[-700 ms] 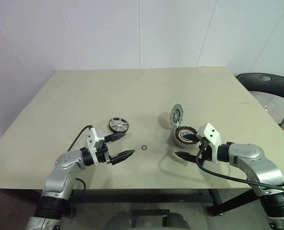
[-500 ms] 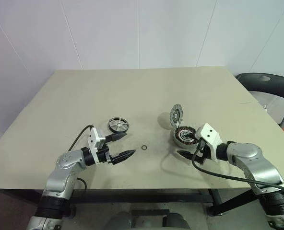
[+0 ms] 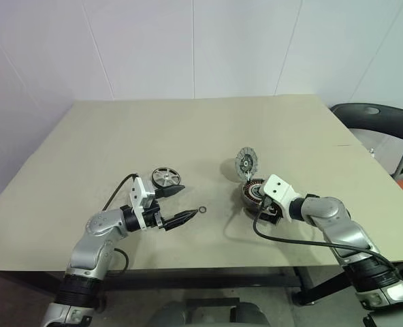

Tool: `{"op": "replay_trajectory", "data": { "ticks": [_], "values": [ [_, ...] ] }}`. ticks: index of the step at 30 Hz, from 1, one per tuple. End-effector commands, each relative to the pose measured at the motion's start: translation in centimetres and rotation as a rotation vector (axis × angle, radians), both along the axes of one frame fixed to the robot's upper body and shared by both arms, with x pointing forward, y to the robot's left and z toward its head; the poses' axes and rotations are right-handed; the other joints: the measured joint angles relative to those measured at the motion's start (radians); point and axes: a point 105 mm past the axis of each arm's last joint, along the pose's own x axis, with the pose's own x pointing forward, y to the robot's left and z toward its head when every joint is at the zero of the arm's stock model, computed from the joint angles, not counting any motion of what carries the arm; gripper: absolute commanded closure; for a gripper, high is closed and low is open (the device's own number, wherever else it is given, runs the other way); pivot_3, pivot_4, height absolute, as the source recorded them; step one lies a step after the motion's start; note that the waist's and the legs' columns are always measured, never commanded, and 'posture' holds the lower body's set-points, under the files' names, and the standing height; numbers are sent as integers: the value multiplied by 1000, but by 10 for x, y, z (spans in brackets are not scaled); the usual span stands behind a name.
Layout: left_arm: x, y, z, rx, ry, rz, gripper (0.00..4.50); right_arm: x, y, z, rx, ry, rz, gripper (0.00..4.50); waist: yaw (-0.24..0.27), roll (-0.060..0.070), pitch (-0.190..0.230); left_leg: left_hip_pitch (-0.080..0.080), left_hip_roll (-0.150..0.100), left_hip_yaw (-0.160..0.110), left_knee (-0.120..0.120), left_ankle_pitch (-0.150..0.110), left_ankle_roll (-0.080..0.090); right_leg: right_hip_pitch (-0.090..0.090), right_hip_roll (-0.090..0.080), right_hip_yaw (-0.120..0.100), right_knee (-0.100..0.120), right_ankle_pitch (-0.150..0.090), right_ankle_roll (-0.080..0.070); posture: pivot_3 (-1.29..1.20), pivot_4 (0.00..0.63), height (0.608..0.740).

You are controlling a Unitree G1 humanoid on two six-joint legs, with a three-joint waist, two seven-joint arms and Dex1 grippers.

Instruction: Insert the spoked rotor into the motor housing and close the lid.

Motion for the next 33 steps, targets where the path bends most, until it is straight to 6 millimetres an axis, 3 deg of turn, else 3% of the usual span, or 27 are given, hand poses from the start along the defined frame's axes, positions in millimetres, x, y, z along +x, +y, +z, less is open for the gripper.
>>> {"op": "replay_trajectory", "data": {
  "ticks": [1,4,12,23,25,31,33],
  "values": [
    [3,-1,7,-1,-44,0,0,0,11,2,3,-6,47,1971,0,0,0,1,1,2,0,0,0,0,0,0,0,1,0,0,0,740],
    [3,-2,6,1,-47,-1,0,-1,10,3,10,-3,50,2638,0,0,0,4,8,15,0,-1,-1,0,0,-1,-1,5,-1,0,0,740],
    [5,-7,6,9,-53,-7,0,-6,18,13,73,8,94,2638,2,0,0,4,9,16,0,-2,-2,-1,0,-1,-3,6,-1,0,0,740],
    [5,-6,4,23,-48,1,0,-23,59,64,317,26,253,2638,4,0,1,-3,10,16,0,-3,-2,-7,1,-1,-5,12,-1,0,0,740],
    [5,-6,3,26,-48,1,0,-25,60,62,300,30,256,2638,4,0,1,-3,10,17,0,-3,-2,-7,1,-1,-6,12,-1,0,0,740],
    [5,-9,4,28,-48,-3,0,-13,33,29,66,21,155,2638,4,0,1,-3,10,18,0,-3,-2,-7,1,-1,-6,12,-1,0,0,740],
    [5,-9,5,28,-47,-4,0,-11,30,28,53,18,139,2241,4,0,1,-3,10,18,0,-3,-2,-7,1,-1,-6,12,-1,0,0,740]
  ]
}}
